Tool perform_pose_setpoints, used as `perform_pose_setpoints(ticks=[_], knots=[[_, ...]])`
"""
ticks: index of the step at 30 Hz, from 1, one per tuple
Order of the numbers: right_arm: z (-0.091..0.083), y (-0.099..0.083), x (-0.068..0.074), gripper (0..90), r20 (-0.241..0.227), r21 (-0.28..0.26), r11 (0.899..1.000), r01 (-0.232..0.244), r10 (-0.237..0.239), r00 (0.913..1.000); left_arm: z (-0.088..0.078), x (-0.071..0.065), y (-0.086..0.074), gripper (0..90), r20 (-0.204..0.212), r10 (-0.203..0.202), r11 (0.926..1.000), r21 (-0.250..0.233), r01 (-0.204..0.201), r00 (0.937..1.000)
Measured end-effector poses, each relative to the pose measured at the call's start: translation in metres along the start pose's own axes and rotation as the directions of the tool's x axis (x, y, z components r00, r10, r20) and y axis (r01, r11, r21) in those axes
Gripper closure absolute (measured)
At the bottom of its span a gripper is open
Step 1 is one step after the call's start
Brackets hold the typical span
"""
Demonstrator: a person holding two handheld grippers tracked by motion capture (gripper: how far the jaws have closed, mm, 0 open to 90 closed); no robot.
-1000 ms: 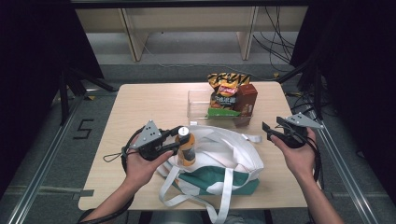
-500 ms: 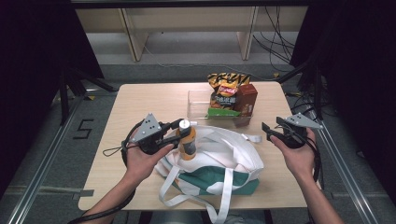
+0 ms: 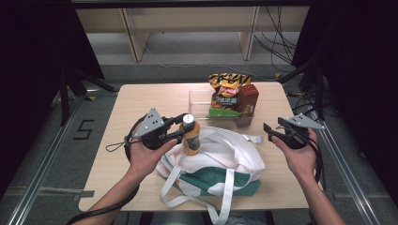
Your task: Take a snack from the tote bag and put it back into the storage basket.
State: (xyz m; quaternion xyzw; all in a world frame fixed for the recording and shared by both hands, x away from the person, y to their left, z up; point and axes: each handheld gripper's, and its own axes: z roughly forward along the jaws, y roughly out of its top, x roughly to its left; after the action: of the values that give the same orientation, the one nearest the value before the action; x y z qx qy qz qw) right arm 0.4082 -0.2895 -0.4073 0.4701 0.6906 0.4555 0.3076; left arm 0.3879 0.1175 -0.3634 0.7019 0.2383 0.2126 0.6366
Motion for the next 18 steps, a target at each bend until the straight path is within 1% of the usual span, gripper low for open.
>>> perform_pose_setpoints(ticks=[1, 2, 6, 9, 10, 11, 13, 14, 15, 16, 17, 18], knots=[[0.0, 0.0, 0.0, 38.3, -0.007, 0.003, 1.0, 0.0, 0.0, 1.0, 0.001, 0.0, 0.001, 59.2, -0.002, -0.003, 1.0, -0.003, 0.003, 1.0], [0.0, 0.0, 0.0, 38.3, -0.001, 0.004, 1.0, 0.002, -0.002, 1.0, 0.001, 0.0, 0.002, 59.2, -0.004, -0.007, 1.0, -0.006, 0.006, 1.0], [0.0, 0.0, 0.0, 38.3, -0.005, 0.003, 1.0, 0.001, -0.001, 1.0, 0.005, 0.001, 0.005, 59.2, -0.002, 0.004, 1.0, -0.008, -0.004, 1.0], [-0.001, 0.0, 0.0, 38.3, -0.009, 0.005, 1.0, -0.004, 0.004, 1.0, 0.007, 0.002, 0.008, 59.2, -0.002, 0.004, 0.9999, -0.01, -0.004, 1.0], [0.0, 0.0, 0.0, 38.3, -0.004, 0.003, 1.0, 0.001, -0.001, 1.0, 0.008, 0.003, 0.008, 59.2, -0.001, 0.006, 0.9999, -0.012, -0.006, 1.0], [-0.001, -0.001, 0.002, 38.3, 0.007, 0.008, 1.0, -0.021, 0.021, 0.9998, 0.009, 0.003, 0.009, 59.2, -0.003, 0.004, 0.9999, -0.014, -0.004, 1.0], [-0.001, -0.001, 0.002, 38.3, 0.004, 0.011, 1.0, -0.019, 0.019, 0.9998, 0.011, 0.004, 0.011, 59.2, -0.005, 0.005, 0.9999, -0.015, -0.006, 1.0], [-0.001, -0.001, 0.003, 38.3, 0.004, 0.019, 0.999, -0.026, 0.026, 0.9997, 0.012, 0.004, 0.012, 59.2, -0.005, 0.006, 0.9999, -0.016, -0.006, 1.0], [-0.001, -0.001, 0.003, 38.3, 0.005, 0.015, 1.0, -0.02, 0.02, 0.9998, 0.013, 0.005, 0.013, 59.2, -0.004, 0.011, 0.9998, -0.016, -0.011, 0.9999], [-0.001, -0.001, 0.003, 38.3, 0.005, 0.014, 1.0, -0.02, 0.02, 0.9998, 0.014, 0.005, 0.013, 59.2, -0.005, 0.008, 0.9998, -0.018, -0.008, 1.0], [0.0, -0.001, 0.0, 38.3, -0.003, 0.008, 1.0, 0.001, 0.0, 1.0, 0.014, 0.005, 0.014, 59.2, -0.006, 0.007, 0.9998, -0.016, -0.008, 1.0], [0.0, -0.001, 0.001, 38.3, -0.007, 0.009, 1.0, -0.003, 0.003, 1.0, 0.015, 0.006, 0.015, 59.2, -0.004, 0.007, 0.9998, -0.018, -0.007, 1.0]])
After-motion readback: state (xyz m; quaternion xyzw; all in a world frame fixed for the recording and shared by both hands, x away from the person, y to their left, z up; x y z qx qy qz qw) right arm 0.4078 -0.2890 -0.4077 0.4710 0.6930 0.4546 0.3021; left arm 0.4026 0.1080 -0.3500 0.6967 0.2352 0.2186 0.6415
